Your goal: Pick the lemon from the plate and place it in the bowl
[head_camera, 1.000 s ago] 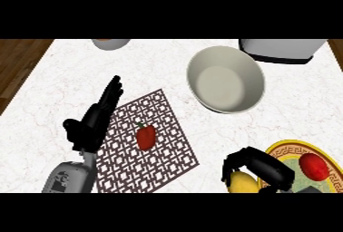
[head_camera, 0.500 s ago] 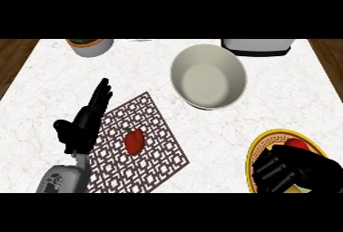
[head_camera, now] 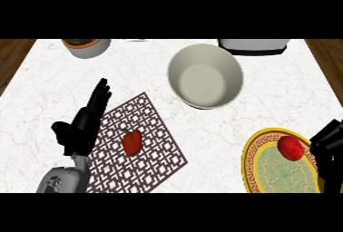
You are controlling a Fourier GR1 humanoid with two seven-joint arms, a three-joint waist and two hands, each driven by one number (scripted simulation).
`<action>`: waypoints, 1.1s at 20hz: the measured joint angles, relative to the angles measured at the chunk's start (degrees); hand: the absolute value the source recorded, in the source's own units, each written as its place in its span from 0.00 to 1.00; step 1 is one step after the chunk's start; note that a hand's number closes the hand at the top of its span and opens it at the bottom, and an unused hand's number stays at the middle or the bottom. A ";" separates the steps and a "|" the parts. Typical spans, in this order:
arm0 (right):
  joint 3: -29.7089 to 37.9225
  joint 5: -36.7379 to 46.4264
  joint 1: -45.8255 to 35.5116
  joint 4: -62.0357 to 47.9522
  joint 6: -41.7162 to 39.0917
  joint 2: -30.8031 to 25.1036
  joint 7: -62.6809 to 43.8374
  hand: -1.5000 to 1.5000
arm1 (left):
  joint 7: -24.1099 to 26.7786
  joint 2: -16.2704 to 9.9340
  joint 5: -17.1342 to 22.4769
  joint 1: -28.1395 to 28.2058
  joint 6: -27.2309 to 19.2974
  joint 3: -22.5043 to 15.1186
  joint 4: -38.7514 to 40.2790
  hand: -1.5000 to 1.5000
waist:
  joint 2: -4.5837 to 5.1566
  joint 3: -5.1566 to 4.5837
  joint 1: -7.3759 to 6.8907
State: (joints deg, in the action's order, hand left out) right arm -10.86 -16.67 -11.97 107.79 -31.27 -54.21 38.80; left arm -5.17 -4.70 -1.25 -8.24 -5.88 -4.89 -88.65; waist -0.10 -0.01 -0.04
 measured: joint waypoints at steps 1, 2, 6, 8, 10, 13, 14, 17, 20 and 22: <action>0.59 -2.07 -1.31 0.22 -0.41 -0.18 -1.91 1.00 | -0.31 0.00 -0.09 -0.15 0.08 -0.07 -0.08 0.50 | 0.02 -0.01 -0.08; 1.24 -3.92 -2.38 0.33 -0.89 -0.22 -3.55 1.00 | -0.09 0.04 -0.23 -0.84 0.07 0.14 0.73 0.50 | 0.05 -0.02 -0.07; 2.99 -11.13 -8.93 -1.61 -3.32 0.31 -10.99 1.00 | 0.55 0.17 -0.43 -1.07 0.30 0.46 1.47 0.50 | 0.12 -0.03 -0.38; 3.00 -12.51 -12.09 -1.88 -3.40 1.91 -14.92 1.00 | 0.09 0.21 -0.56 -1.44 0.46 0.51 1.28 0.50 | 0.11 -0.04 -0.42; 1.81 -13.67 -16.56 -3.68 -3.62 3.55 -18.77 1.00 | -0.76 -0.32 -0.16 -1.64 1.15 0.84 0.32 0.50 | 0.13 -0.05 -0.72; 0.65 -11.66 -21.59 -6.44 -3.29 6.76 -22.55 1.00 | -0.57 -0.36 -0.23 -0.58 1.49 0.78 -0.46 0.50 | 0.16 -0.04 -0.88; 0.37 -8.96 -22.79 -7.55 -2.54 7.92 -22.39 1.00 | -0.55 -0.27 -0.09 -0.54 1.52 0.88 -0.54 0.50 | 0.20 -0.04 -1.00; -1.38 -1.56 -27.08 -10.52 0.38 11.84 -22.93 1.00 | 0.95 -0.36 -0.01 -0.87 2.02 1.30 0.93 0.50 | 0.30 -0.04 -1.15; -3.66 7.62 -31.36 -14.93 3.50 15.42 -21.33 1.00 | 0.52 0.41 -0.58 -0.97 1.56 0.48 0.49 0.50 | 0.42 -0.03 -1.66; -5.45 13.61 -33.02 -18.91 5.66 18.14 -18.76 1.00 | 0.43 0.91 -1.15 -1.75 1.05 0.22 1.13 0.50 | 0.50 -0.02 -1.69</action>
State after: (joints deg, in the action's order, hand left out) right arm -16.31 -3.07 -44.99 88.88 -25.61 -36.06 20.05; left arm -4.74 -3.79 -2.40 -9.99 -4.83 -4.67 -87.52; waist 0.40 -0.03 -1.73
